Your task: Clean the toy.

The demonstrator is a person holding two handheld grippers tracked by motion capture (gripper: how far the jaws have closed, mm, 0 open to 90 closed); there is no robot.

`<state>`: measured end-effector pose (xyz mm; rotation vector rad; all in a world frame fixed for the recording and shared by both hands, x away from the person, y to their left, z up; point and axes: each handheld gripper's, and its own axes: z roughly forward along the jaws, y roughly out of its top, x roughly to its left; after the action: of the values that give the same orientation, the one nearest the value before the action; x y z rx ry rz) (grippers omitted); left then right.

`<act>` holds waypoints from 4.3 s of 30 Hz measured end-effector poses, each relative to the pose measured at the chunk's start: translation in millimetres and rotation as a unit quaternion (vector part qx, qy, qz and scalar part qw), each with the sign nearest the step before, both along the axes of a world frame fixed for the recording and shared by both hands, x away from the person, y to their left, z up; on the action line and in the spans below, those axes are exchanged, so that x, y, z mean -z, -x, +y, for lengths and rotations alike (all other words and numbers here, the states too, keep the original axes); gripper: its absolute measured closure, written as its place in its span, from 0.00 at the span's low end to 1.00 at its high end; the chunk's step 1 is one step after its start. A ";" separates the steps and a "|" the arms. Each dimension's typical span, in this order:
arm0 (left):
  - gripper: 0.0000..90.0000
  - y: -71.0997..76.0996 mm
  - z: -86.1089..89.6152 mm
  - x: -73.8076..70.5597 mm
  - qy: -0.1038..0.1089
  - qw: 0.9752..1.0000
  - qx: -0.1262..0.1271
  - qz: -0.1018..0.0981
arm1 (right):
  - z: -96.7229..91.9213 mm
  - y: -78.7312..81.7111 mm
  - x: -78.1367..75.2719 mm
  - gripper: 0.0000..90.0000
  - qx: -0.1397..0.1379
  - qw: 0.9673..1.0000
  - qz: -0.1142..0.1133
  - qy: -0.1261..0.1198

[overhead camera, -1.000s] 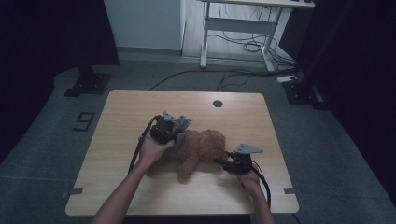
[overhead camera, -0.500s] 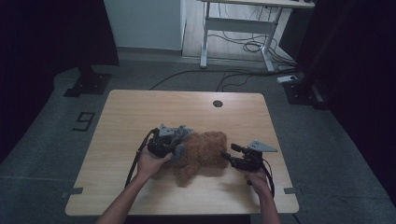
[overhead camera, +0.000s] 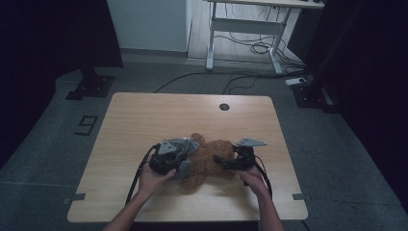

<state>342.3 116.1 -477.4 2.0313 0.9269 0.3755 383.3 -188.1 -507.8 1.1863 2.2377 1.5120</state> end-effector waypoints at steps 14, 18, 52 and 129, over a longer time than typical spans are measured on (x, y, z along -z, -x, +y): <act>0.89 7.5 2.9 9.5 0.021 1.000 0.001 0.000 | -3.9 1.8 20.6 0.30 -0.029 0.999 0.028 -0.022; 0.89 4.9 -4.6 13.0 0.005 1.000 -0.005 -0.023 | 0.8 -2.2 15.0 0.43 -0.021 1.000 -0.011 0.012; 0.87 -55.7 -67.1 -19.8 -0.019 1.000 0.001 0.016 | -13.1 13.0 32.6 0.47 -0.001 0.992 -0.125 0.023; 0.89 -96.2 20.4 15.0 -0.107 0.981 -0.125 0.099 | -11.8 14.0 34.2 0.47 0.010 0.992 -0.124 0.021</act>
<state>438.5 136.5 -492.4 2.1802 1.3197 0.4298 369.2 -199.9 -542.0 0.9482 2.0773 1.5062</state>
